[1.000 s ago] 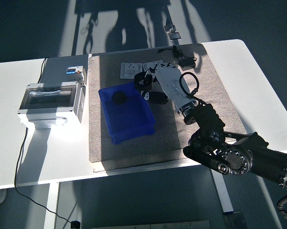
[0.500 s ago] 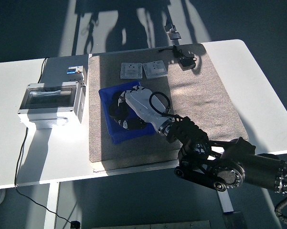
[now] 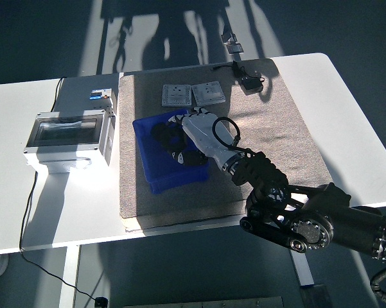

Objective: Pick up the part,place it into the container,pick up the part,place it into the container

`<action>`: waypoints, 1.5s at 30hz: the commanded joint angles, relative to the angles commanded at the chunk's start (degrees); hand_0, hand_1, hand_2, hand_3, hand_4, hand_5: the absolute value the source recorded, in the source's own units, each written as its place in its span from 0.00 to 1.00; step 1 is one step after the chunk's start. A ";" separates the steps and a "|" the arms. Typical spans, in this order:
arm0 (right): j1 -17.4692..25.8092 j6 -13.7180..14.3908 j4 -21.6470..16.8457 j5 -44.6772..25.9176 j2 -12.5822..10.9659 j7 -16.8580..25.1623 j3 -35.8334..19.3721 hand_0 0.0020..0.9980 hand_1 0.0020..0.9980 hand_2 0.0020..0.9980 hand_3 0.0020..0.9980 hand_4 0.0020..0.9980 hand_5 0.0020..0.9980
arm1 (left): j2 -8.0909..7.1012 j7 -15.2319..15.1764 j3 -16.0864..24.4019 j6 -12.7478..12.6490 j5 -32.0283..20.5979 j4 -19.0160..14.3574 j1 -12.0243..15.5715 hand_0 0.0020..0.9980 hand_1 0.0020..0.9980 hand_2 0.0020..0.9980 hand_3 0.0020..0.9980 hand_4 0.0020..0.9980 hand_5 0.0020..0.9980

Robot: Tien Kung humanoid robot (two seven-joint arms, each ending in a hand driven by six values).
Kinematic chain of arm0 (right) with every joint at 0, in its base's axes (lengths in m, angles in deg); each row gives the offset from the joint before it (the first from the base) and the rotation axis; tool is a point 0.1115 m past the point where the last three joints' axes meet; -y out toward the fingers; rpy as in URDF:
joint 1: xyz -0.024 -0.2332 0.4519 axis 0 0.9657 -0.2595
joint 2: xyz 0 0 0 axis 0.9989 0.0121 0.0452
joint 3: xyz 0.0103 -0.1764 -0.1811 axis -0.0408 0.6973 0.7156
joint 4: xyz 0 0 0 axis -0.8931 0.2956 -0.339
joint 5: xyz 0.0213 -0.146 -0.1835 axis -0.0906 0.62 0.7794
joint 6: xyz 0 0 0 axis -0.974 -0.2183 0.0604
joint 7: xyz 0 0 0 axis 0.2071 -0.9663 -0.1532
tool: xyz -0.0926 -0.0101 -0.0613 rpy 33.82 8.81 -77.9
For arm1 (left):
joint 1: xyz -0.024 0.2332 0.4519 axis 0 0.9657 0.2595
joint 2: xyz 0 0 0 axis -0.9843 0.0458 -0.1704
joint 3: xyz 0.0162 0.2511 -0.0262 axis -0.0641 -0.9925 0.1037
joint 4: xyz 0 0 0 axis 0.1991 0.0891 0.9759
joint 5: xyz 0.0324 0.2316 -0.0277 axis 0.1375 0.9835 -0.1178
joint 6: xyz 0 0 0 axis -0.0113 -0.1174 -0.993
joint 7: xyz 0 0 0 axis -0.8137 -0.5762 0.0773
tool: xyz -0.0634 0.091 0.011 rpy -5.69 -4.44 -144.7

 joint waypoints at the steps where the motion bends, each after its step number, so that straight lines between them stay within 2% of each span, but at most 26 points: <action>1: 0.08 0.14 0.03 -0.04 -0.02 -0.07 0.03 0.91 0.60 0.67 0.77 0.46 0.14 | -0.02 0.07 0.10 0.09 0.27 0.00 0.01 0.69 0.64 0.63 0.57 0.59 0.55; 5: 0.44 0.14 -0.08 -0.32 -0.12 -0.15 0.07 0.91 0.60 0.67 0.77 0.46 0.14 | -0.07 0.16 0.21 0.30 0.74 0.00 0.10 0.69 0.64 0.63 0.57 0.59 0.55; 6: 0.57 -0.24 -0.16 -0.36 -0.15 -0.22 0.09 0.91 0.60 0.66 0.83 0.46 0.14 | -0.08 0.12 0.17 0.27 0.62 0.00 0.16 0.69 0.64 0.63 0.57 0.60 0.56; 11: 0.77 -3.10 -0.73 -0.03 -0.29 -0.65 0.45 0.91 0.60 0.66 0.83 0.46 0.14 | -0.09 -0.03 -0.02 0.16 0.22 0.00 0.20 0.69 0.64 0.63 0.57 0.60 0.56; 12: 0.78 -3.46 -0.82 0.04 -0.30 -0.70 0.49 0.93 0.65 0.68 0.92 0.48 0.14 | -0.09 -0.04 -0.03 0.16 0.21 0.00 0.19 0.69 0.64 0.63 0.57 0.60 0.56; 17: 0.78 -4.23 -1.19 0.40 -0.42 -0.62 0.43 0.93 0.65 0.68 0.92 0.48 0.14 | -0.16 -0.06 -0.10 0.11 0.07 0.00 0.21 0.69 0.64 0.63 0.57 0.60 0.56; 18: 0.77 -4.26 -1.23 0.47 -0.44 -0.59 0.39 0.95 0.70 0.76 0.96 0.55 0.16 | -0.16 -0.05 -0.09 0.12 0.10 0.00 0.20 0.69 0.64 0.63 0.57 0.60 0.57; 23: 0.80 -4.22 -1.50 1.09 -0.52 -0.53 0.23 0.95 0.70 0.76 0.96 0.55 0.16 | -0.09 0.03 -0.24 0.12 0.10 0.00 0.20 0.69 0.64 0.63 0.57 0.60 0.57; 24: 0.82 -4.26 -1.58 1.25 -0.56 -0.53 0.16 0.98 0.78 0.83 0.99 0.67 0.20 | -0.08 0.02 -0.30 0.12 0.08 0.00 0.19 0.69 0.64 0.64 0.57 0.61 0.59; 29: 1.08 -4.57 -1.95 1.85 -0.81 -0.70 -0.16 0.98 0.78 0.83 0.99 0.67 0.20 | -0.05 0.03 -0.41 0.10 0.04 0.00 0.14 0.69 0.64 0.64 0.57 0.61 0.59; 30: 1.12 -4.63 -1.98 1.94 -0.85 -0.78 -0.22 1.00 0.89 0.91 1.00 0.76 0.22 | -0.06 0.03 -0.38 0.09 0.06 0.00 0.14 0.69 0.64 0.64 0.58 0.62 0.60; 33: 1.30 -4.49 -2.10 2.01 -1.01 -0.86 -0.54 1.00 0.89 0.91 1.00 0.76 0.22 | -0.10 -0.01 -0.36 0.00 -0.06 0.00 0.10 0.69 0.64 0.64 0.58 0.62 0.60; 35: 1.33 -3.87 -2.12 1.78 -1.08 -0.71 -0.57 1.00 0.89 0.91 1.00 0.76 0.22 | -0.11 -0.04 -0.40 -0.08 -0.23 0.00 0.08 0.69 0.64 0.64 0.58 0.62 0.60; 36: 1.25 -3.32 -2.10 1.57 -1.08 -0.65 -0.44 1.00 0.96 0.97 1.00 0.83 0.26 | -0.12 -0.04 -0.40 -0.12 -0.30 0.00 0.08 0.69 0.65 0.64 0.58 0.62 0.60; 40: 1.35 -0.67 -2.37 1.02 -1.18 0.04 -0.77 1.00 0.96 0.97 1.00 0.83 0.26 | -0.14 -0.04 -0.49 -0.16 -0.28 0.00 0.02 0.69 0.65 0.64 0.58 0.62 0.60; 41: 1.63 0.37 -2.79 0.82 -1.39 0.44 -1.56 1.00 0.96 0.97 1.00 0.83 0.26 | -0.13 -0.05 -0.55 -0.18 -0.31 0.00 0.00 0.69 0.65 0.64 0.58 0.62 0.60; 42: 1.96 1.37 -3.33 0.52 -1.64 0.91 -2.45 1.00 0.94 0.95 1.00 0.84 0.30 | -0.11 -0.07 -0.63 -0.21 -0.41 0.00 -0.01 0.69 0.65 0.64 0.58 0.62 0.61; 45: 2.77 5.39 -5.15 -1.92 -2.49 3.77 -5.64 1.00 0.94 0.95 1.00 0.84 0.30 | -0.06 -0.17 -1.15 -0.40 -1.29 0.00 0.10 0.69 0.65 0.64 0.58 0.62 0.61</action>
